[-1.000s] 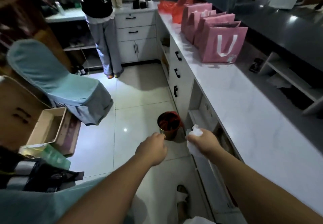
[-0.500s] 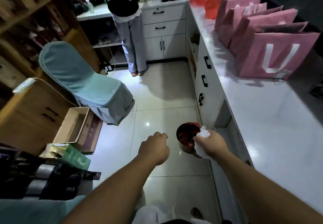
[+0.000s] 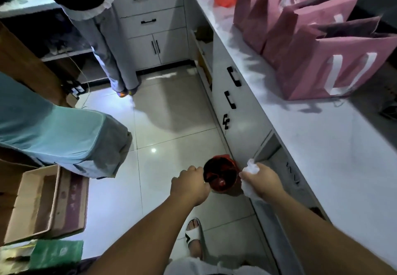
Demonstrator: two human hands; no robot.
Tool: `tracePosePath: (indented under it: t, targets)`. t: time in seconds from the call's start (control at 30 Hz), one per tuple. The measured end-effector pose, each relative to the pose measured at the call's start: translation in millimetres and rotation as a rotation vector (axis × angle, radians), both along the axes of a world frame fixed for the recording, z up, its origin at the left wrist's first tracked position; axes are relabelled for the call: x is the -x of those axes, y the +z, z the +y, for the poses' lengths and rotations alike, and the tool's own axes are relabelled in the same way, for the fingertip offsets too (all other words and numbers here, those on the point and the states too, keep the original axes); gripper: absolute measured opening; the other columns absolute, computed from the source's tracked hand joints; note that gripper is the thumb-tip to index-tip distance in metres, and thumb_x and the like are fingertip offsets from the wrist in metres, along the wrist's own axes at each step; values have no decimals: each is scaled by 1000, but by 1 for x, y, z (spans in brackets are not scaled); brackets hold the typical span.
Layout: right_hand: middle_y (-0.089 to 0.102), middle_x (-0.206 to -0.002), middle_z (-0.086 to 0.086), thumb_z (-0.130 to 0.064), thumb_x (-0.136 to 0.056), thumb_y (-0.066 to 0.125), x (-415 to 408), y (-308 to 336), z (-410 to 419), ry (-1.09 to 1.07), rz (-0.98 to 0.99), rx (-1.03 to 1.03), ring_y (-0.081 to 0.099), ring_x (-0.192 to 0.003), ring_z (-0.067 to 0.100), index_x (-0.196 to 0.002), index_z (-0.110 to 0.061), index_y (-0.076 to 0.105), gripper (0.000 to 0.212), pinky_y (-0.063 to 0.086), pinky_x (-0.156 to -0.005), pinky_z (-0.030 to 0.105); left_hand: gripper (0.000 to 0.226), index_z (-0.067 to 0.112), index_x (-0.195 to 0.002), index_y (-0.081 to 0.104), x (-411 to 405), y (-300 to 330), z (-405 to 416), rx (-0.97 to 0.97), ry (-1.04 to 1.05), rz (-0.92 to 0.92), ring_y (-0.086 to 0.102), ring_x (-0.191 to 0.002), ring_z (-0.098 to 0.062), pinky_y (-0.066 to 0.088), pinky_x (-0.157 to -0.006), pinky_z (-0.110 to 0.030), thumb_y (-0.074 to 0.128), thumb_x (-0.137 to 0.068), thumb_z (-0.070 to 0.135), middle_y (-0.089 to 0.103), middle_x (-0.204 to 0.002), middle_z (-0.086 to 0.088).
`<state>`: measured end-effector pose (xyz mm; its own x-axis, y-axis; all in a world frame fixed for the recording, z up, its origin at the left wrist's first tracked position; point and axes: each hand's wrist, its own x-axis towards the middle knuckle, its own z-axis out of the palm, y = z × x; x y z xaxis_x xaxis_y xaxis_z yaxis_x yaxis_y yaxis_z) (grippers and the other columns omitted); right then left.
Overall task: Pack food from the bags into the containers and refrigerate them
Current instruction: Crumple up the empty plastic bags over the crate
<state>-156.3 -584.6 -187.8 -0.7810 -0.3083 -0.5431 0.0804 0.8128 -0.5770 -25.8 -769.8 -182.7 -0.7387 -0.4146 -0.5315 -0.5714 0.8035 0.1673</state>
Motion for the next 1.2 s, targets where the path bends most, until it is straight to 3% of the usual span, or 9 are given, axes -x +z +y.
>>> tracePosePath:
  t: [0.13,0.2,0.33,0.63,0.77,0.9,0.97,1.07,1.2]
  targets:
    - [60,-79,-11,-38,-91,69,0,-24,-40,-11,-50,10,52,-67,3,-78,-34,54,20,42,-60,18,48,23,-145,49,27,-30,-31,-30,-58,-42,54,-126,-28,47,-97,-43,46,-102,42,53,-144,-2]
    - [65,-84,-9,-42,-88,68,-1,-39,-54,12,-78,-10,58,-73,9,-88,-32,59,13,46,-65,22,46,22,-145,49,36,-44,-38,-47,-88,-69,54,-126,-28,47,-97,-43,44,-102,40,54,-144,-3]
    - [69,-92,-3,-46,-87,65,11,-77,-63,18,-134,-96,65,-84,19,-98,-30,59,20,52,-76,33,45,22,-145,50,52,-74,-51,-67,-104,-85,55,-125,-28,45,-95,-42,45,-103,37,54,-143,-3]
    - [61,-85,-4,-39,-91,65,66,-193,-70,-98,-172,-154,58,-79,18,-98,-24,59,18,44,-72,29,44,20,-145,50,91,-170,-73,-106,2,-108,55,-124,-26,45,-90,-39,46,-104,36,54,-141,-3]
    - [55,-80,-12,-39,-93,65,87,-260,-82,-161,-191,-138,55,-71,9,-100,-25,57,18,41,-62,25,45,21,-145,51,94,-238,-67,-146,18,-159,57,-121,-25,49,-90,-40,47,-103,36,56,-140,-2]
    - [64,-90,-4,-44,-82,68,98,-335,-93,-280,-224,-120,67,-93,26,-90,-32,55,19,58,-86,40,47,21,-147,49,98,-307,-66,-152,-20,-197,59,-121,-25,52,-93,-41,47,-103,36,57,-141,-3]
    - [69,-100,1,-47,-80,68,102,-373,-97,-276,-176,-162,68,-94,26,-100,-27,64,28,58,-88,41,47,21,-148,49,103,-341,-68,-142,-38,-203,58,-121,-26,51,-93,-41,47,-103,35,56,-142,-3]
    - [65,-108,2,-52,-89,59,107,-421,-105,-226,-152,-218,63,-98,24,-116,-21,61,42,54,-94,40,47,20,-147,49,106,-387,-68,-141,-40,-210,58,-121,-27,50,-92,-41,47,-102,34,56,-141,-4]
    - [68,-106,6,-77,-66,54,108,-473,-105,-312,-127,-206,68,-94,27,-111,-23,64,71,58,-88,46,48,21,-149,48,102,-432,-62,-165,-34,-217,58,-122,-27,50,-93,-41,47,-102,32,55,-143,-3]
